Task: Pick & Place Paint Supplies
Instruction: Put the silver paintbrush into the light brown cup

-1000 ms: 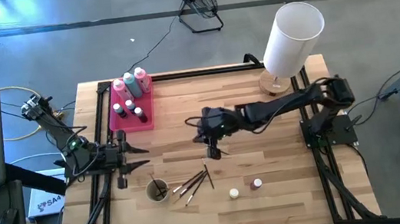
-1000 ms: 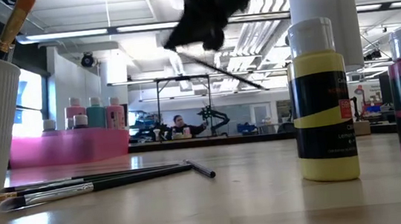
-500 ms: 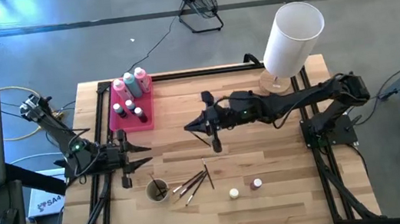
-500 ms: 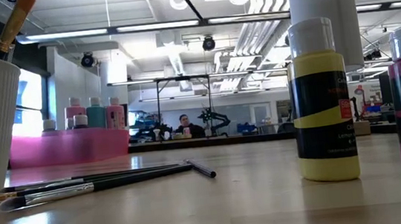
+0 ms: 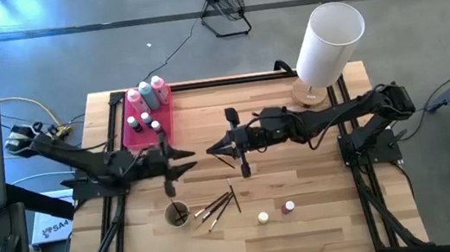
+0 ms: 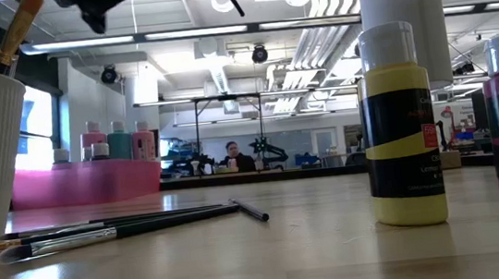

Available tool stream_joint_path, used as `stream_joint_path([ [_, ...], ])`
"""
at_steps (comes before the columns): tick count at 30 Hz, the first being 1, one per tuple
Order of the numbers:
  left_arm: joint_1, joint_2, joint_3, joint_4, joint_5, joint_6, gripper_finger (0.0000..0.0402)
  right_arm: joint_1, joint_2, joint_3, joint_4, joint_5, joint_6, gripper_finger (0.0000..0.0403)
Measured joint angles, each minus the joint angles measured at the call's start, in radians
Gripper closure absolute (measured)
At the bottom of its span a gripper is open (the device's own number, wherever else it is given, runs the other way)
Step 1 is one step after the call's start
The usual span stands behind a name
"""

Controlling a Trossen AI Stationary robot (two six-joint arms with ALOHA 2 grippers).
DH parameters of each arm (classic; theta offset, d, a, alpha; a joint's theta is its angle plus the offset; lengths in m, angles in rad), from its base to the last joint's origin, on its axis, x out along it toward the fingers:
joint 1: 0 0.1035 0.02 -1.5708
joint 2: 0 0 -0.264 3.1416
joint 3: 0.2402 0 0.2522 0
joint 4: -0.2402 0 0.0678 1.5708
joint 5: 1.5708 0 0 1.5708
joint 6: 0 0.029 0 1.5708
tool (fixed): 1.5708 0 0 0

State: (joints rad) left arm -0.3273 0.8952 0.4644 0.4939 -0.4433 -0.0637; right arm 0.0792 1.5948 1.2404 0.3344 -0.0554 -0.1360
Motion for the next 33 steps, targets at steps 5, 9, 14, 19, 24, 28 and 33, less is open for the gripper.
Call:
stream_joint_path([
  [5, 0.139, 0.13, 0.0, 0.141, 0.223, -0.057, 0.027, 0.0, 0.0, 0.0, 0.0, 0.0, -0.01, 0.0399],
  [9, 0.208, 0.242, 0.0, 0.311, 0.406, -0.073, 0.027, 0.0, 0.0, 0.0, -0.001, 0.001, -0.026, 0.0399],
  [14, 0.248, 0.319, 0.0, 0.436, 0.487, -0.076, 0.027, 0.0, 0.0, 0.0, -0.005, 0.004, -0.026, 0.0399],
  [19, 0.25, 0.35, 0.025, 0.464, 0.486, -0.078, 0.027, 0.0, 0.0, 0.0, -0.016, 0.004, -0.027, 0.0399],
  [24, 0.249, 0.391, 0.081, 0.447, 0.483, -0.055, 0.027, 0.0, 0.0, 0.0, -0.017, 0.004, -0.027, 0.0399],
  [28, 0.249, 0.434, 0.123, 0.442, 0.48, -0.044, 0.027, 0.0, 0.0, 0.0, -0.019, 0.004, -0.027, 0.0399],
  [33, 0.249, 0.465, 0.146, 0.442, 0.484, -0.035, 0.027, 0.0, 0.0, 0.0, -0.04, 0.005, -0.027, 0.0399],
])
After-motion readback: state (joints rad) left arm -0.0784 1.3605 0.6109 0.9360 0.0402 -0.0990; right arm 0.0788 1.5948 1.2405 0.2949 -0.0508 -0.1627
